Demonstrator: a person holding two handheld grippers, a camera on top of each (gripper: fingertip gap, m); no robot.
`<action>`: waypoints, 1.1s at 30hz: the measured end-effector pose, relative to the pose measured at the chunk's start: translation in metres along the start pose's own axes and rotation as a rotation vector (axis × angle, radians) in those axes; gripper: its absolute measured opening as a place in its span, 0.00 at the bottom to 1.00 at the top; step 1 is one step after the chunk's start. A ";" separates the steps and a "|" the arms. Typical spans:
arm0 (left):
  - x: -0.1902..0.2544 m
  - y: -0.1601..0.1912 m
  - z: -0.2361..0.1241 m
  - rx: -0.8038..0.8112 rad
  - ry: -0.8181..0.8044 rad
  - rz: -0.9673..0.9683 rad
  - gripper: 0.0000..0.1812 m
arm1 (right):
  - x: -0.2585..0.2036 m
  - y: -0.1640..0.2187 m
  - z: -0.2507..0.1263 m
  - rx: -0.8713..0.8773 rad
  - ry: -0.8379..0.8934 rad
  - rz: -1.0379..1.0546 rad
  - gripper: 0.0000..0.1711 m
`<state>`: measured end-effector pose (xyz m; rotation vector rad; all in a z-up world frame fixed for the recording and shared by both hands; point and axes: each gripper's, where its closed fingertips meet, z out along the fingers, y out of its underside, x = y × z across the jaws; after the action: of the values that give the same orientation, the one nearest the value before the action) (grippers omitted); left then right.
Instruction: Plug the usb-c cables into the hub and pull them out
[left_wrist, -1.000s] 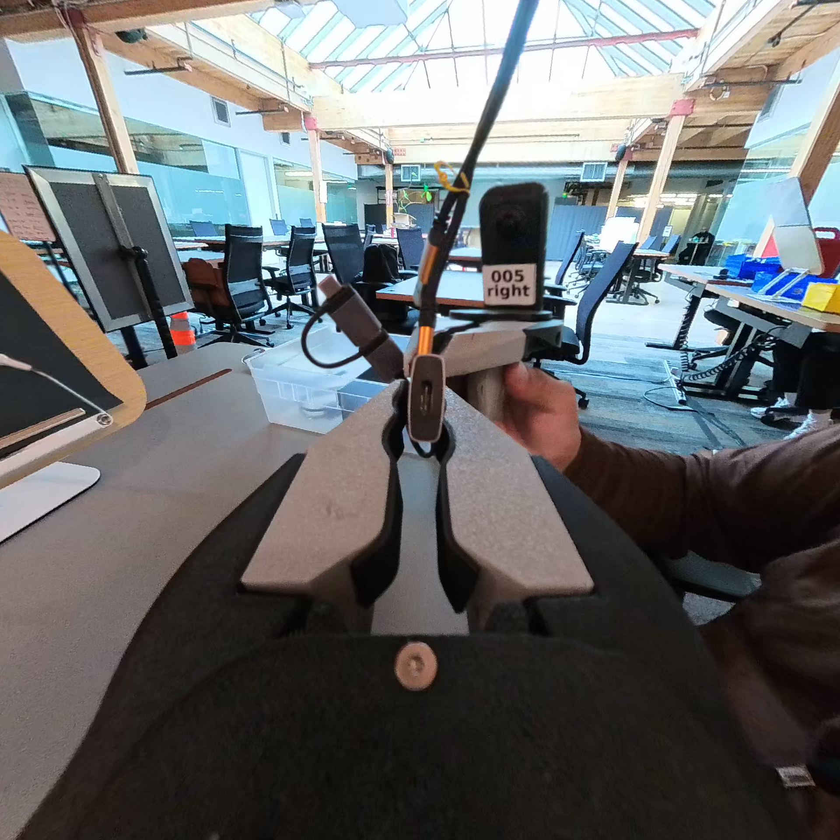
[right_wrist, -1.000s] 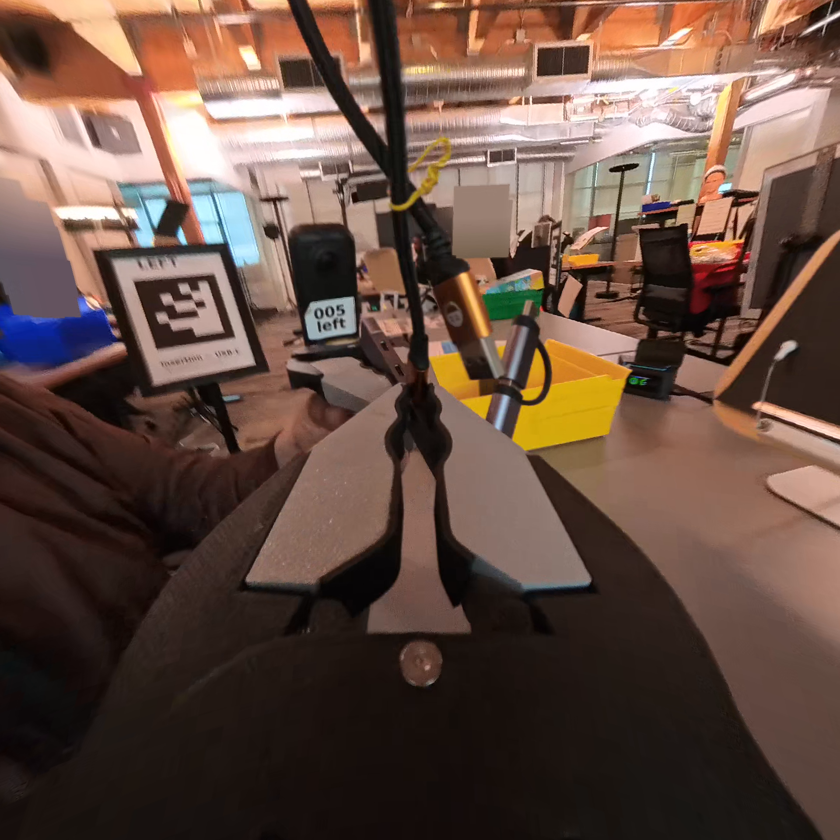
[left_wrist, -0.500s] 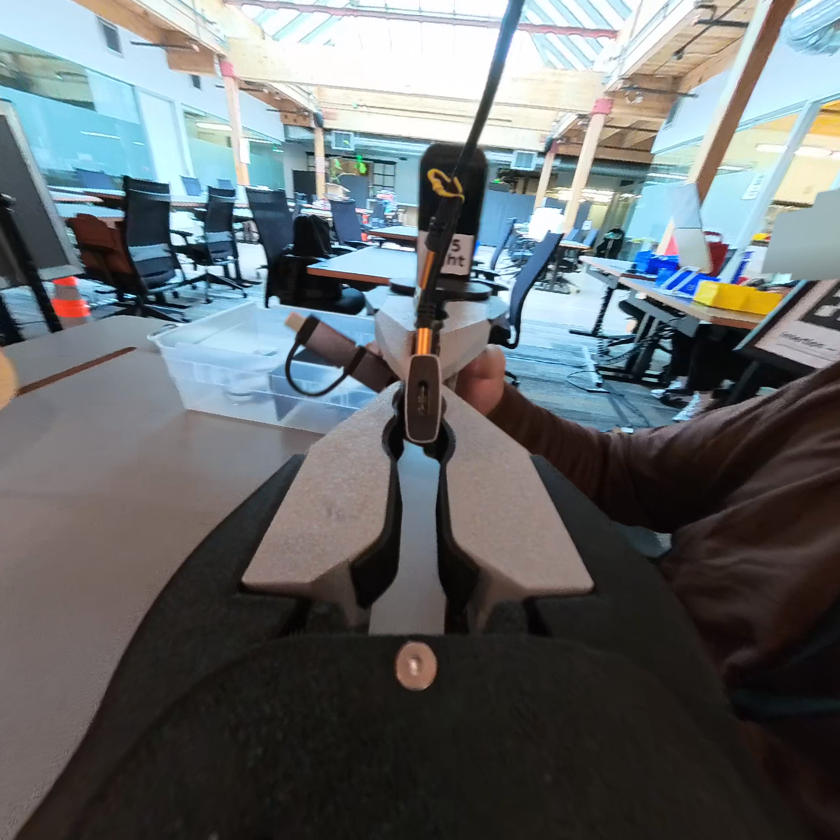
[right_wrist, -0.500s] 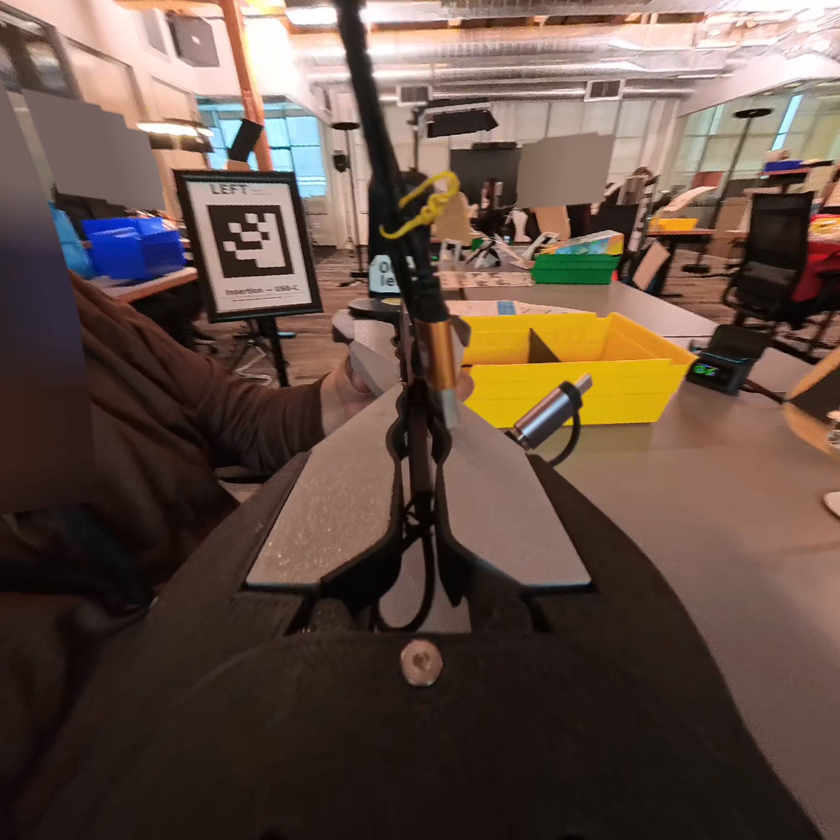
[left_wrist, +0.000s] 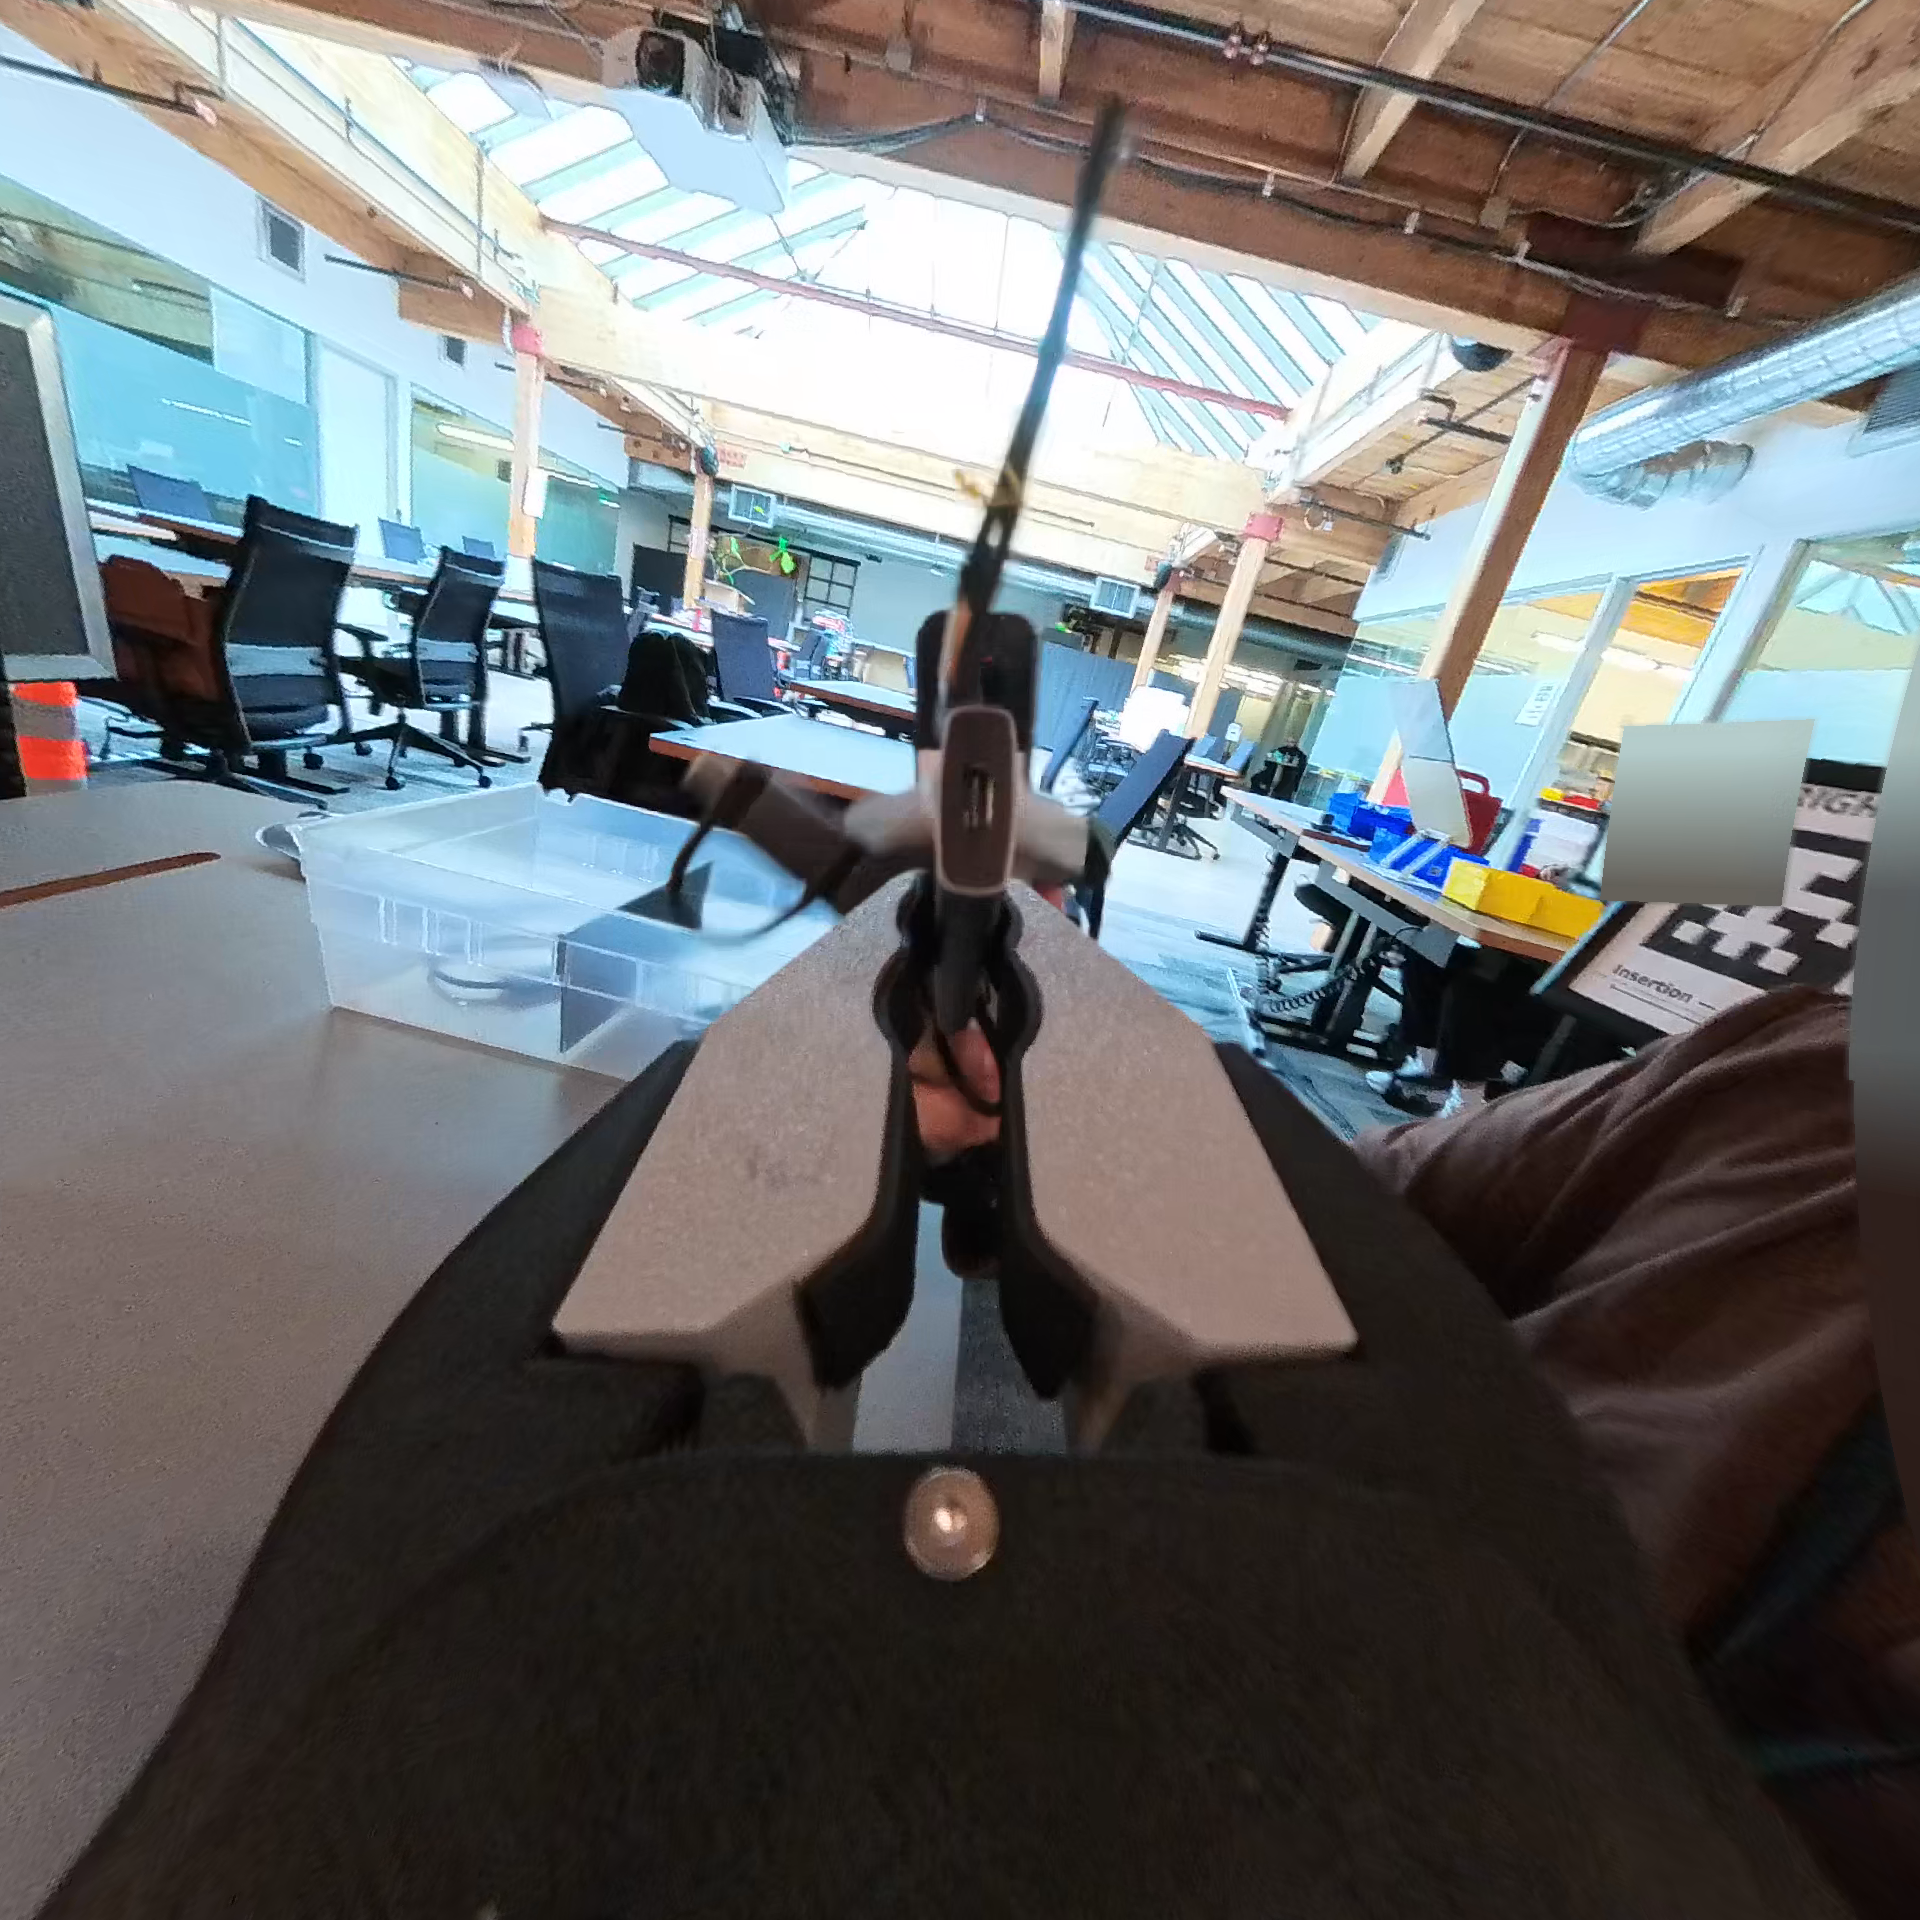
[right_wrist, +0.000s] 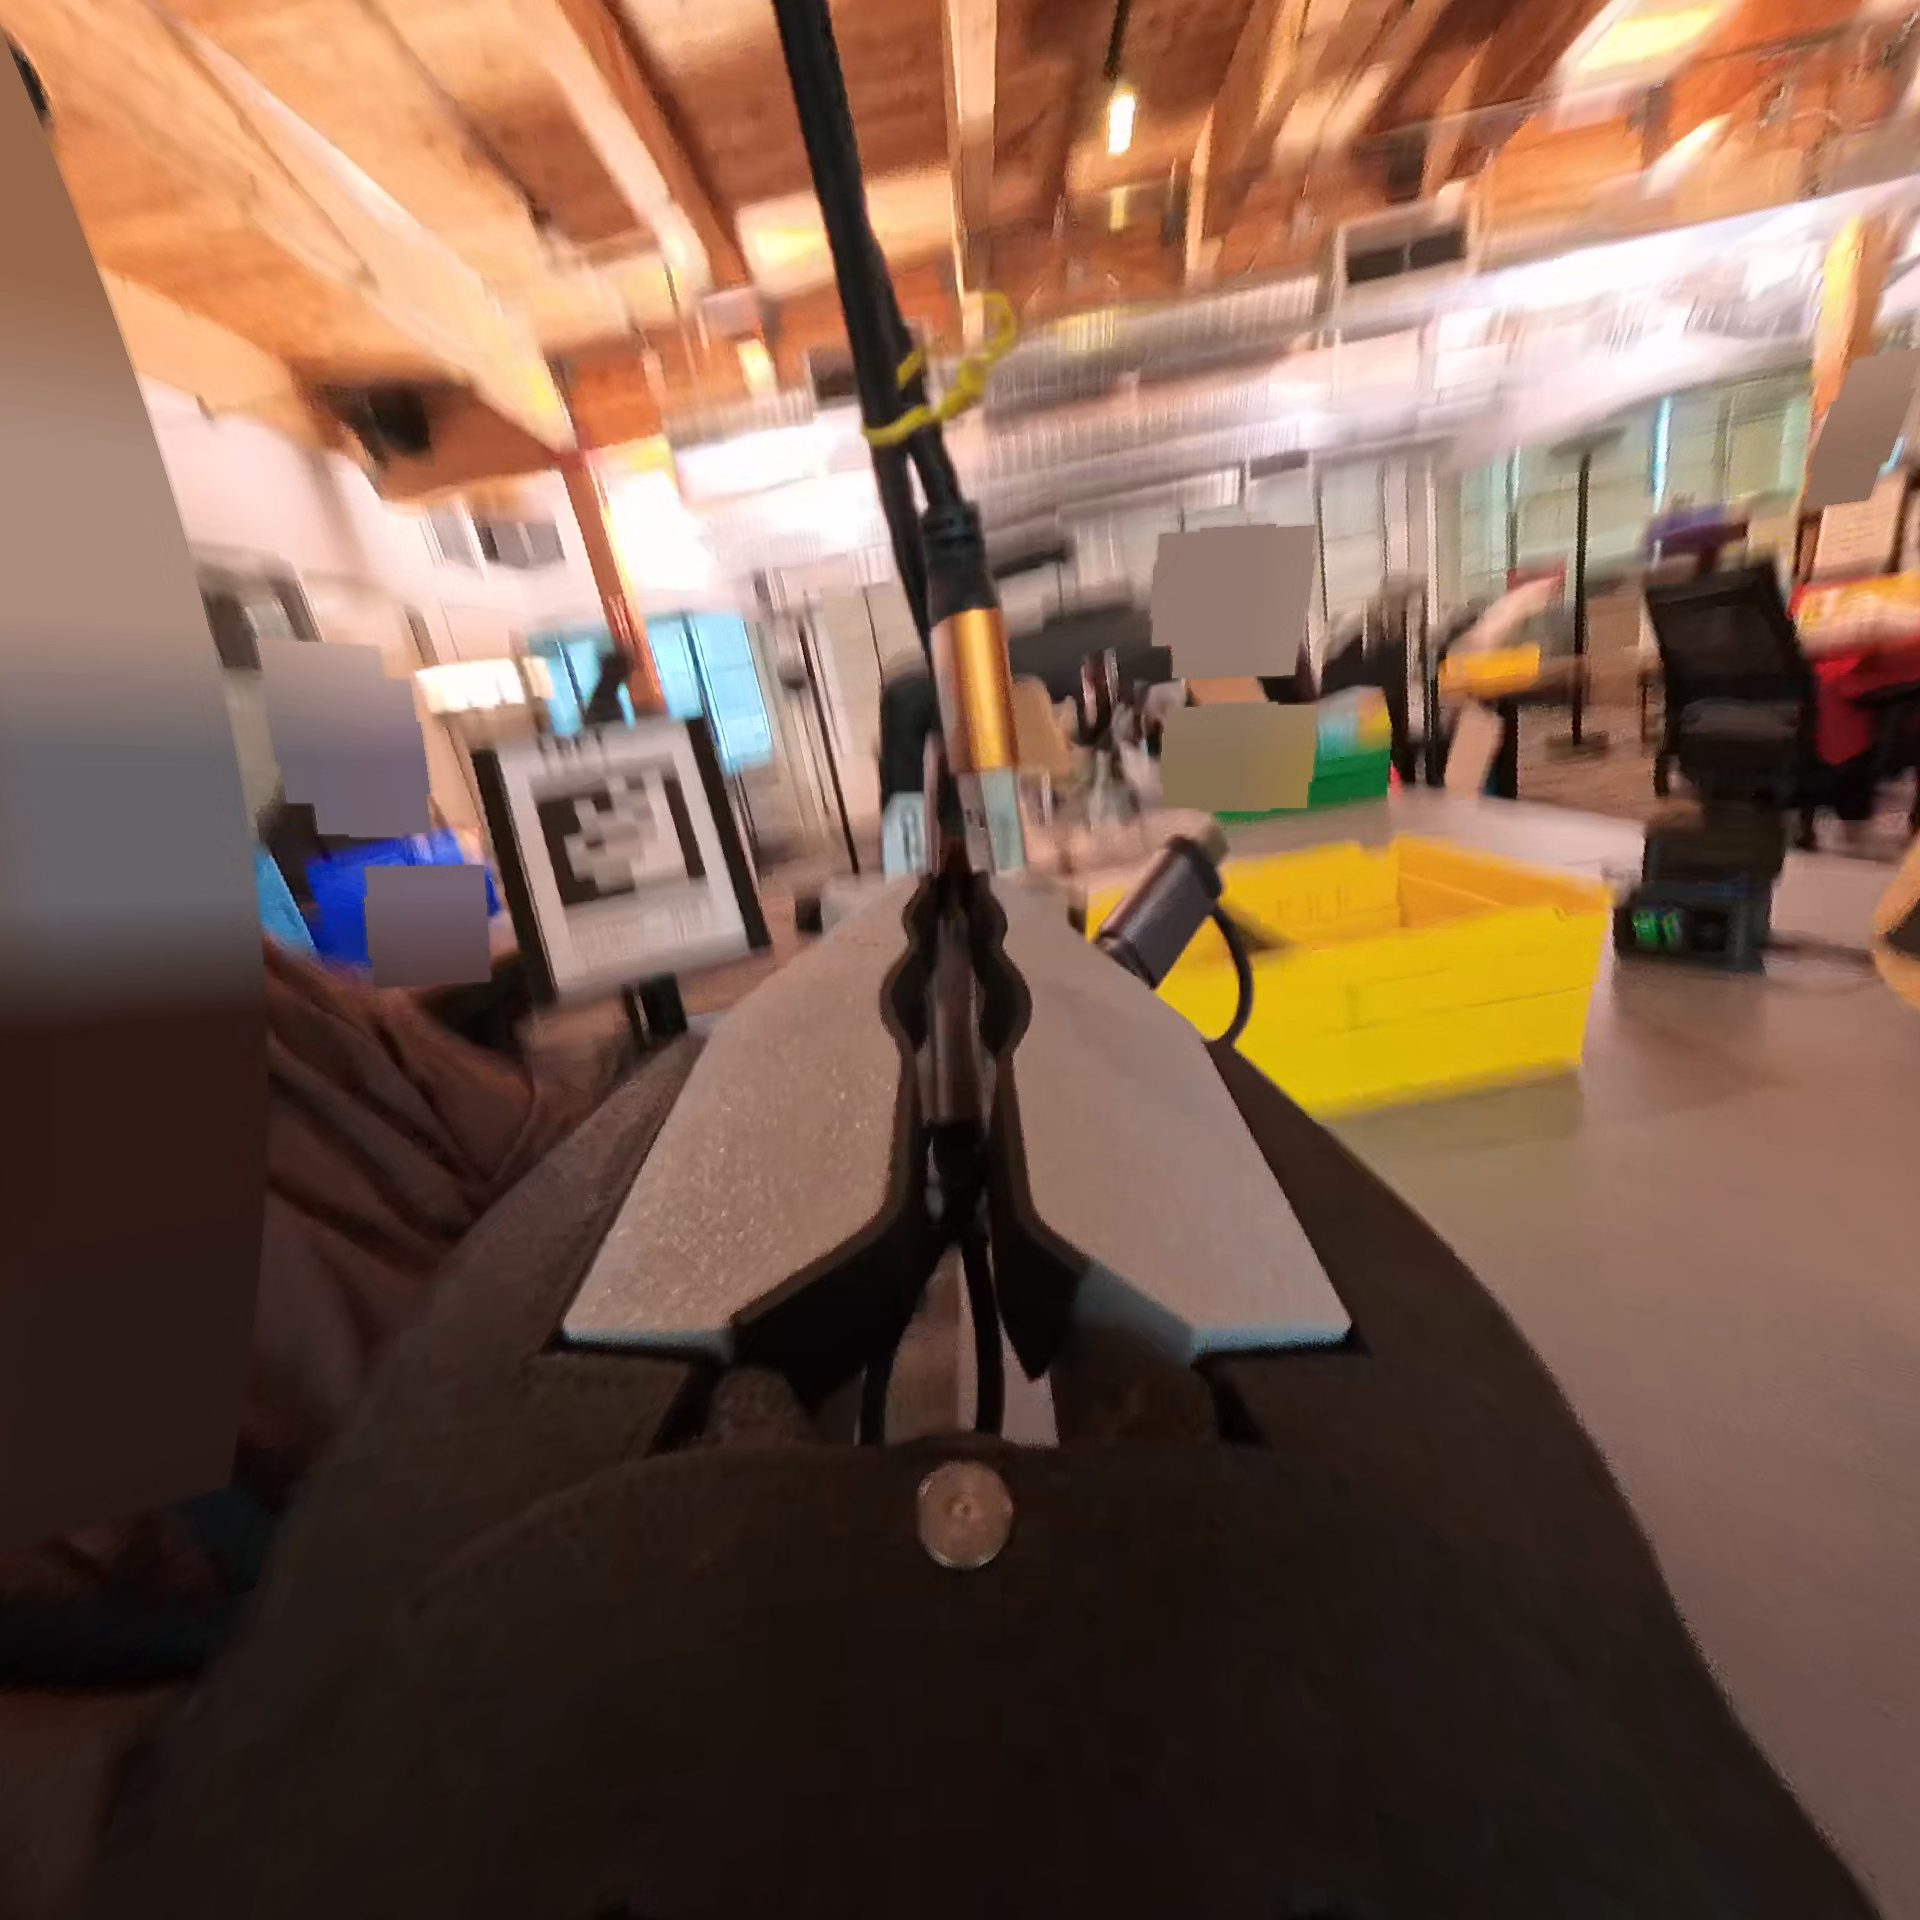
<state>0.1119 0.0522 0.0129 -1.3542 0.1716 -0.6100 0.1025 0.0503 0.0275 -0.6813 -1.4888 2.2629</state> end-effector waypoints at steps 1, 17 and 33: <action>0.003 0.006 0.001 -0.031 0.021 -0.006 0.04 | 0.002 -0.024 -0.010 0.149 -0.012 0.063 0.02; -0.006 0.023 0.006 -0.147 -0.066 0.145 0.04 | 0.046 -0.039 -0.081 -0.346 0.415 -0.216 0.02; -0.013 0.023 0.006 -0.154 -0.065 0.176 0.04 | 0.133 0.013 -0.339 -1.022 1.304 0.057 0.01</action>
<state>0.1110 0.0660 -0.0101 -1.4876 0.2872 -0.4109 0.1839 0.3713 -0.1245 -1.9109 -1.6272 0.4416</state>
